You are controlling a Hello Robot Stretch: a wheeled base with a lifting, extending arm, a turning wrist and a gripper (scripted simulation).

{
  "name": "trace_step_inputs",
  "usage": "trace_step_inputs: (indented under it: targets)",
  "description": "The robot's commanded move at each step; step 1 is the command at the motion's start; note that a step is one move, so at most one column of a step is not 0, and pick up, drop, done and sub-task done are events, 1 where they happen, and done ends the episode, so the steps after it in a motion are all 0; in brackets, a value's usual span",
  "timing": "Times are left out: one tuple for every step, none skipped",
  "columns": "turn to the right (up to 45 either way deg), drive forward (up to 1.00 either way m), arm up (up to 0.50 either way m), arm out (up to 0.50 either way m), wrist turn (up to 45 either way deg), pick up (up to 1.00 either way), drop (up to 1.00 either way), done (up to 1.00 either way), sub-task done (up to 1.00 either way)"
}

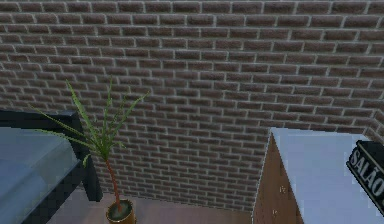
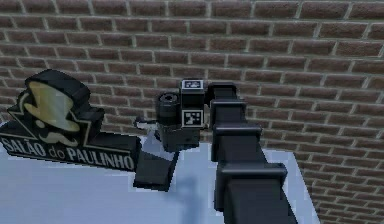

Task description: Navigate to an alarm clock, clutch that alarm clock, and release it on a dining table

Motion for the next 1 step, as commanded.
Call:
trace_step_inputs:
  targets:
    - [0.0, 0.0, -0.28, 0.0, 0.0, 0.0, 0.0, 0.0, 0.0]
